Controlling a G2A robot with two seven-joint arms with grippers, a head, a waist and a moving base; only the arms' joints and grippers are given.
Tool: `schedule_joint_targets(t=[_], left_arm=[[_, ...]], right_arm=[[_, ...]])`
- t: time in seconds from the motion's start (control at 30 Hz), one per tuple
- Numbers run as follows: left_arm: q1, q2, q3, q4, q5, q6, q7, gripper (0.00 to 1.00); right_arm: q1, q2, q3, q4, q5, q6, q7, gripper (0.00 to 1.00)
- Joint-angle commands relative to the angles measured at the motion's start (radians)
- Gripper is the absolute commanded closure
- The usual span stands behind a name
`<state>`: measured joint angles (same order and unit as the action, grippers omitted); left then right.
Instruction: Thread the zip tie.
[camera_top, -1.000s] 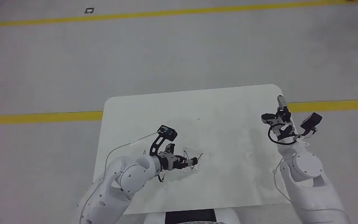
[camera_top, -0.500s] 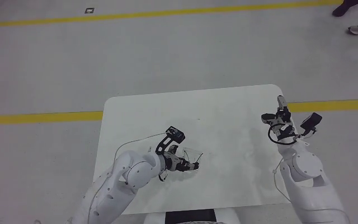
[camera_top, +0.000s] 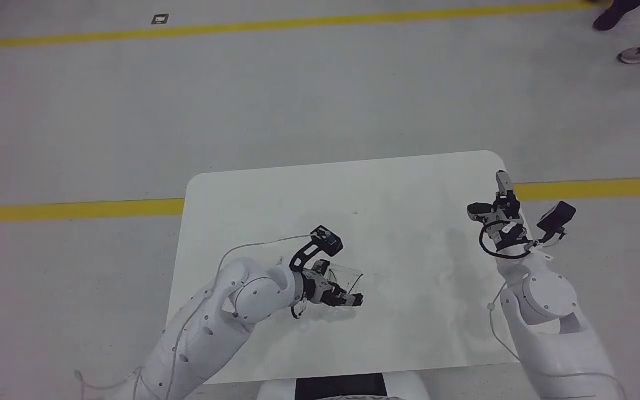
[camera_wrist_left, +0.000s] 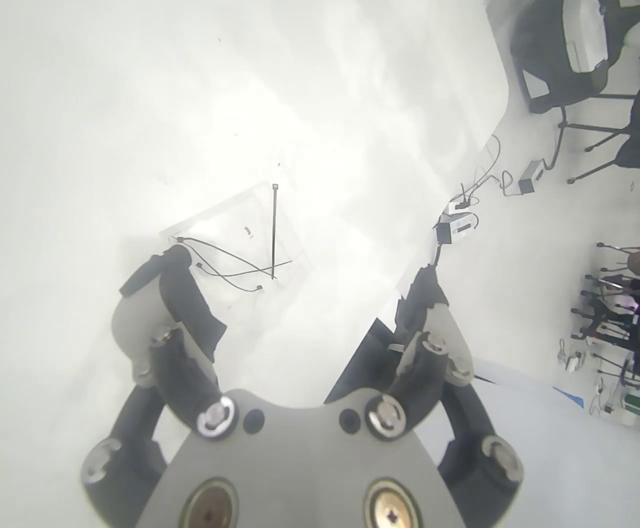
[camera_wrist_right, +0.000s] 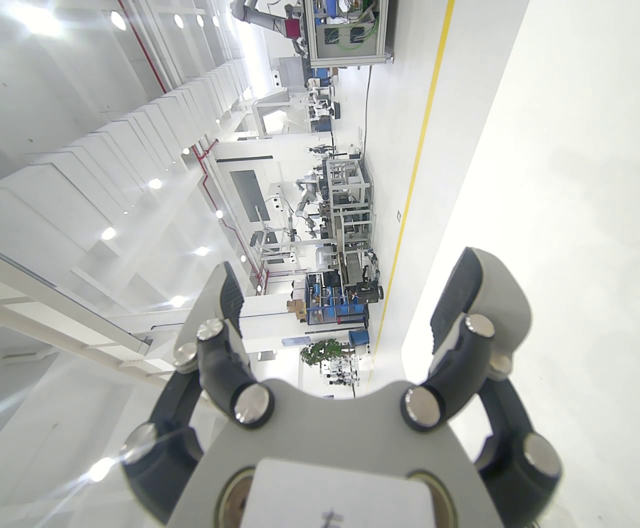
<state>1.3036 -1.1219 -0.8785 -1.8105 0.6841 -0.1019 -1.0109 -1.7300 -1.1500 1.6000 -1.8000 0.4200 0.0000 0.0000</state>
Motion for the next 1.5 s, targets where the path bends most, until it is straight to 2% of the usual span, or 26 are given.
schedule_joint_targets(t=[0.0,0.3,0.37,0.53,0.67,0.73,1.0,1.1,1.17,1.23,1.47], left_arm=[[-0.006,-0.001,0.006,0.005,0.008,0.002,-0.003,0.00],[-0.006,-0.001,0.006,0.005,0.008,0.002,-0.003,0.00],[-0.014,-0.002,0.035,-0.015,0.060,-0.006,-0.006,0.00],[-0.063,-0.015,0.111,-0.024,0.157,0.058,-0.037,0.00],[-0.123,-0.038,0.193,-0.022,0.254,0.178,-0.100,0.00],[-0.138,-0.046,0.213,-0.023,0.246,0.190,-0.110,0.00],[-0.138,-0.046,0.213,-0.023,0.246,0.190,-0.110,0.00],[-0.137,-0.043,0.220,-0.010,0.255,0.139,-0.106,0.00],[-0.146,-0.040,0.223,0.000,0.264,0.111,-0.140,0.00],[-0.159,-0.037,0.240,-0.003,0.309,0.074,-0.176,0.00],[-0.161,-0.037,0.242,-0.004,0.316,0.073,-0.181,0.00]], right_arm=[[0.000,0.000,0.000,0.000,0.000,0.000,0.000,0.00],[0.000,0.000,0.000,0.000,0.000,0.000,0.000,0.00],[0.000,0.000,0.000,0.000,0.000,0.000,0.000,0.00],[0.000,0.000,0.000,0.000,0.000,0.000,0.000,0.00],[0.000,0.000,0.000,0.000,0.000,0.000,0.000,0.00],[0.000,0.000,0.000,0.000,0.000,0.000,0.000,0.00],[0.000,0.000,0.000,0.000,0.000,0.000,0.000,0.00],[0.000,0.000,0.000,0.000,0.000,0.000,0.000,0.00],[0.000,0.000,0.000,0.000,0.000,0.000,0.000,0.00],[0.000,0.000,0.000,0.000,0.000,0.000,0.000,0.00],[0.000,0.000,0.000,0.000,0.000,0.000,0.000,0.00]])
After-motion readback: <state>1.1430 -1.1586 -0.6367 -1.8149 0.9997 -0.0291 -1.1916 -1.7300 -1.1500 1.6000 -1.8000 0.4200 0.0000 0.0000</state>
